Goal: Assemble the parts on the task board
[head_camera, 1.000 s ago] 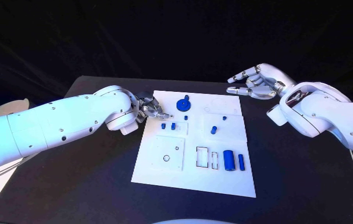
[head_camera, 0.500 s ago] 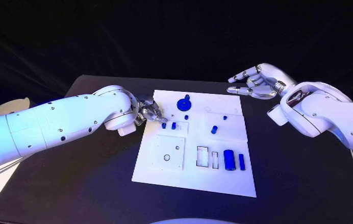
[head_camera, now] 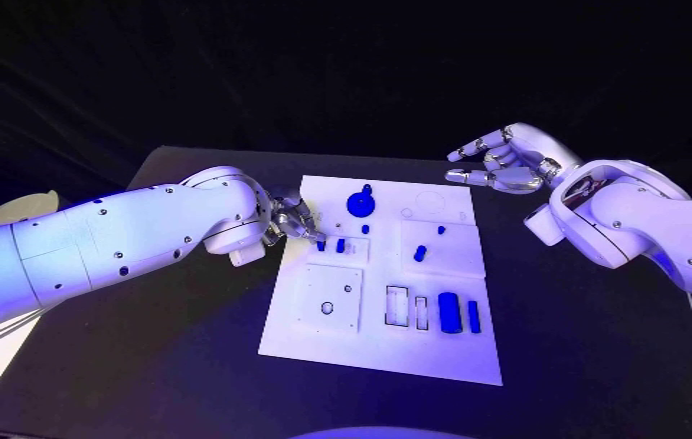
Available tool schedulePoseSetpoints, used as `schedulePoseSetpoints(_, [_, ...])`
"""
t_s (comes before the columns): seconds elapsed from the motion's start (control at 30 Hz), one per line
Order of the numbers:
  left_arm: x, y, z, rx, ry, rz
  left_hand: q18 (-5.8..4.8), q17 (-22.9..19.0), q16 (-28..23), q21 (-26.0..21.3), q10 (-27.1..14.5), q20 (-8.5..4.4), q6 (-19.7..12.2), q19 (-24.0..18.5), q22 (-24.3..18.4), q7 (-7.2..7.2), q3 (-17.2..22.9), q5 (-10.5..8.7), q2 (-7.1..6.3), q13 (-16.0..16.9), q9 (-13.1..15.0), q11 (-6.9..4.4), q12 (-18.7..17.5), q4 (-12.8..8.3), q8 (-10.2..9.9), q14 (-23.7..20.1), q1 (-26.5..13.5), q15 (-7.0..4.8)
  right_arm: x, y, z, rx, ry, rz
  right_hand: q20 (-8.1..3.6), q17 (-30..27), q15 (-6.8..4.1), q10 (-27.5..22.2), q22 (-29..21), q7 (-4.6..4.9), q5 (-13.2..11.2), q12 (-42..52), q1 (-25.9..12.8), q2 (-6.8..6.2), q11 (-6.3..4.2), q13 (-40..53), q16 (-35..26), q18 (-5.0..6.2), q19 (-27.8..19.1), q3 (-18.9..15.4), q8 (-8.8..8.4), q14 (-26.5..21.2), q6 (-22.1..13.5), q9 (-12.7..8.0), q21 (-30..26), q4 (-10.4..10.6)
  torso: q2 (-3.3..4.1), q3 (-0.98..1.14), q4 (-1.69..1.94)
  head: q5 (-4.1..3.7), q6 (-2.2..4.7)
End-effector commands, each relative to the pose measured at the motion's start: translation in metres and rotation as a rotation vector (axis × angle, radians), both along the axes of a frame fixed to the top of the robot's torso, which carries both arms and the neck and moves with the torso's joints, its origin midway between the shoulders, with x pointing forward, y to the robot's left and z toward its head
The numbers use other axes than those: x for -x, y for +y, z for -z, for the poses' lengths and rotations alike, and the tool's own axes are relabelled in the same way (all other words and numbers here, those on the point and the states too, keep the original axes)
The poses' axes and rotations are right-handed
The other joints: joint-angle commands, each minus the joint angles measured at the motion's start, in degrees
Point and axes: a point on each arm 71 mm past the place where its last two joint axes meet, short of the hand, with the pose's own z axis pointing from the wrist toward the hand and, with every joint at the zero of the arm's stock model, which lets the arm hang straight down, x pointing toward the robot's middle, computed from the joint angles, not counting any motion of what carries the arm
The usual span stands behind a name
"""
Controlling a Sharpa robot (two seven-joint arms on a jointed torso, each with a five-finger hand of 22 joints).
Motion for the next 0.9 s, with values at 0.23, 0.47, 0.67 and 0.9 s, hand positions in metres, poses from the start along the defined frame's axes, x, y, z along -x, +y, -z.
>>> schedulePoseSetpoints(0.23, [-0.0018,-0.0025,0.0023,-0.021,0.014,0.012,-1.03,15.1,0.3,0.4,0.3,-0.53,-0.1,2.1,3.8,-0.35,1.4,0.12,-0.82,0.1,0.3,-0.21,0.4,-0.8,0.7,6.0,1.3,-0.46,0.0008,0.0016,0.0008,0.005,0.002,-0.016,0.28,10.5,0.13,-0.4,11.7,-0.08,0.3,-0.2,-0.1,0.64,0.08,5.7,-0.2,0.02,4.1,-0.2,0.29,4.9,0.3,0.1,-0.3,0.0,0.02,0.02,-0.01,-0.02,-0.09])
schedulePoseSetpoints(0.47, [-0.0054,-0.0036,0.0040,-0.033,0.005,0.010,-1.04,15.1,0.3,0.4,0.3,-0.55,-0.2,2.1,3.8,-0.35,1.9,0.11,-0.91,0.0,0.3,-0.21,0.3,-1.1,0.8,6.0,1.7,-0.46,0.0010,0.0018,0.0007,0.005,0.002,-0.017,0.27,10.5,0.12,-0.4,11.7,-0.08,0.4,-0.2,0.0,0.76,0.08,5.7,-0.2,0.02,4.1,-0.3,0.30,4.9,0.3,0.1,-0.3,0.0,0.00,0.02,-0.01,0.00,-0.21])
schedulePoseSetpoints(0.67, [-0.0071,-0.0049,0.0050,-0.039,0.002,0.012,-1.05,15.1,0.3,0.5,0.3,-0.55,-0.2,2.1,3.9,-0.34,2.0,0.10,-0.93,0.0,0.4,-0.21,0.3,-1.2,0.8,6.0,1.8,-0.46,0.0011,0.0020,0.0007,0.005,0.002,-0.018,0.27,10.5,0.12,-0.4,11.7,-0.08,0.4,-0.2,0.0,0.76,0.08,5.7,-0.2,0.02,4.1,-0.3,0.30,4.9,0.3,0.1,-0.3,0.0,-0.03,0.06,-0.01,0.08,-0.27])
schedulePoseSetpoints(0.9, [-0.0071,-0.0053,0.0059,-0.042,0.005,0.014,-1.06,15.1,0.3,0.5,0.3,-0.55,-0.2,2.1,3.9,-0.34,2.0,0.10,-0.96,0.0,0.4,-0.21,0.3,-1.2,0.9,6.0,1.9,-0.46,0.0013,0.0018,0.0007,0.005,0.003,-0.018,0.27,10.5,0.12,-0.4,11.7,-0.08,0.4,-0.2,0.0,0.76,0.08,5.7,-0.2,0.02,4.1,-0.3,0.30,4.9,0.3,0.1,-0.3,0.0,-0.05,0.06,0.01,0.04,-0.28])
